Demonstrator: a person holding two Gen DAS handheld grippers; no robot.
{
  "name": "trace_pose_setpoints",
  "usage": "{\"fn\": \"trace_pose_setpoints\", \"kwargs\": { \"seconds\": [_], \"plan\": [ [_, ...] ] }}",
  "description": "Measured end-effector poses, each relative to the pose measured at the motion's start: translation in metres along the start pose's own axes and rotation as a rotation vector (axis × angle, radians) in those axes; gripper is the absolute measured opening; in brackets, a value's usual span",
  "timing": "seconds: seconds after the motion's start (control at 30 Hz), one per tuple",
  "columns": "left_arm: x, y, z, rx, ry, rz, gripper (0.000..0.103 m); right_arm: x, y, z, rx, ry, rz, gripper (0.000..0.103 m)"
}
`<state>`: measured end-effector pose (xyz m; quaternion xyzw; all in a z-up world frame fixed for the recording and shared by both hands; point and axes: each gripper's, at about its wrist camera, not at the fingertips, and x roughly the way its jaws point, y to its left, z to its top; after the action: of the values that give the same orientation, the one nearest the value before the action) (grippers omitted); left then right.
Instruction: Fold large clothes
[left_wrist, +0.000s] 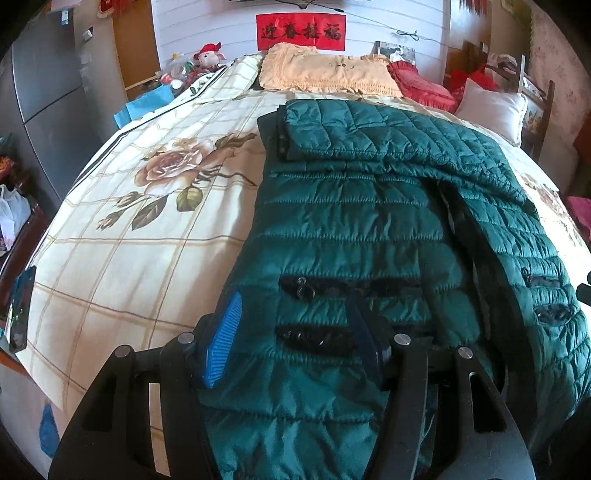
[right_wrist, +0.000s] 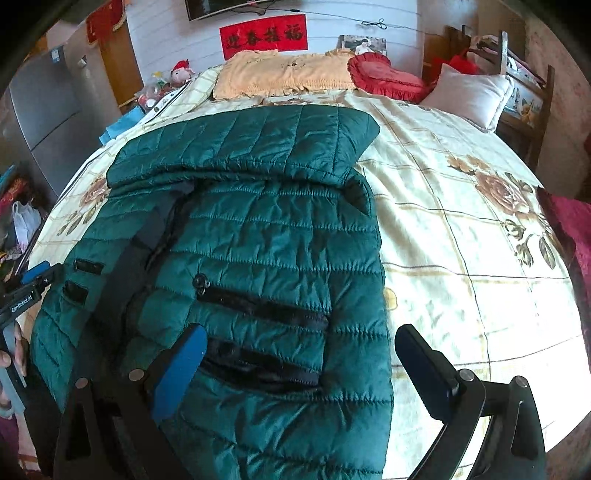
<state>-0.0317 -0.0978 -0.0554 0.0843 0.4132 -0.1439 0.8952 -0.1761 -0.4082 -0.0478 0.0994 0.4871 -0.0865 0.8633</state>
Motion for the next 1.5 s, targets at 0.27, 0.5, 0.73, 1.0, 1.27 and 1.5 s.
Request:
{"fn": "trace_pose_setpoints", "kwargs": {
  "seconds": [0.27, 0.5, 0.73, 1.0, 1.27, 1.5],
  "plan": [
    [-0.004, 0.005, -0.008, -0.003, 0.014, 0.006, 0.059, -0.007, -0.003, -0.005, -0.022, 0.015, -0.011, 0.101],
    [-0.004, 0.007, -0.013, -0.005, 0.023, 0.004, 0.059, -0.007, 0.003, -0.007, -0.03, 0.013, 0.0, 0.101],
    [-0.006, 0.009, -0.017, -0.011, 0.033, -0.003, 0.059, -0.008, 0.005, -0.011, -0.03, 0.026, 0.006, 0.101],
    [-0.009, 0.024, -0.033, -0.039, 0.097, -0.064, 0.059, -0.016, 0.002, -0.025, -0.043, 0.057, -0.003, 0.101],
    [-0.017, 0.056, -0.051, -0.112, 0.168, -0.121, 0.059, -0.03, -0.023, -0.05, -0.027, 0.14, -0.014, 0.101],
    [-0.015, 0.074, -0.062, -0.193, 0.223, -0.203, 0.067, -0.022, -0.048, -0.076, 0.101, 0.237, 0.116, 0.101]
  ]
}}
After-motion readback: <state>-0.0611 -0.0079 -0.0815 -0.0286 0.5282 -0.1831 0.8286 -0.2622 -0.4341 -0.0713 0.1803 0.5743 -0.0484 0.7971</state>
